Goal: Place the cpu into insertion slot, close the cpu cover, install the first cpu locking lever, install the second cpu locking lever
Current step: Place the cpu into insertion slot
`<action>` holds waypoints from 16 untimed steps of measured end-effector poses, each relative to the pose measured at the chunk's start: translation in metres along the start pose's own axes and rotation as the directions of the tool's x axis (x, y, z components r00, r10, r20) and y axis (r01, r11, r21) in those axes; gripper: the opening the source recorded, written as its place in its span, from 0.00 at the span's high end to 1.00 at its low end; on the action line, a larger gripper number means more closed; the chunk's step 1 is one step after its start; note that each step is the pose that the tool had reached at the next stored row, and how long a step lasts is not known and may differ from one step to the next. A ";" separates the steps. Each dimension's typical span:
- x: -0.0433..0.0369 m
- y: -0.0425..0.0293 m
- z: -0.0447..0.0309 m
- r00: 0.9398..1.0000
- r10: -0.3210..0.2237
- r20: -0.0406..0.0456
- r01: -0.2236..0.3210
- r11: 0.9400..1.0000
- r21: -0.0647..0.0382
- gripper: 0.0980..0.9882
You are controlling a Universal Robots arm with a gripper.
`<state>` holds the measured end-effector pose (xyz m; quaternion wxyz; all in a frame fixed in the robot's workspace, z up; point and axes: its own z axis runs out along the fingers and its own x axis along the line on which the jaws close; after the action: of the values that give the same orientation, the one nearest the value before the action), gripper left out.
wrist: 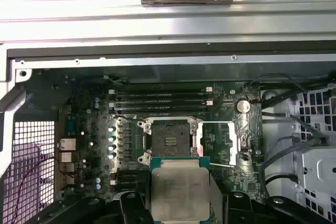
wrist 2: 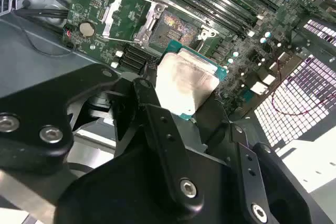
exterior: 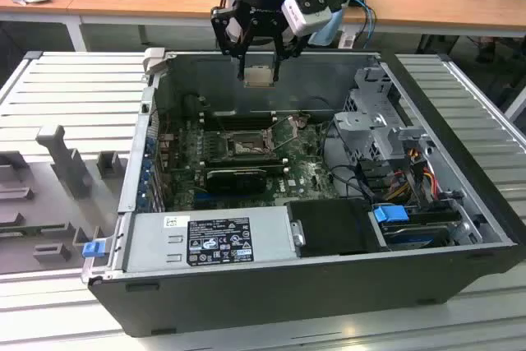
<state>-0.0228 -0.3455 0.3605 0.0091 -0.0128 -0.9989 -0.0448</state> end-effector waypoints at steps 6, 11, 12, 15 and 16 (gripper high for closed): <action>0.0035 -0.0001 0.0001 0.999 0.036 0.003 -0.036 0.999 -0.001 0.50; 0.0035 -0.0002 0.0009 0.999 0.038 0.003 -0.038 0.999 -0.001 0.50; 0.0035 -0.0002 0.0010 0.999 0.038 0.003 -0.038 0.999 -0.001 0.50; 0.0034 -0.0002 0.0016 0.999 0.038 0.003 -0.038 0.999 -0.001 0.50; 0.0034 -0.0002 0.0018 0.999 0.038 0.003 -0.038 0.999 -0.001 0.50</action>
<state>-0.0263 -0.3455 0.3587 0.0082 -0.0321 -0.9984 -0.0450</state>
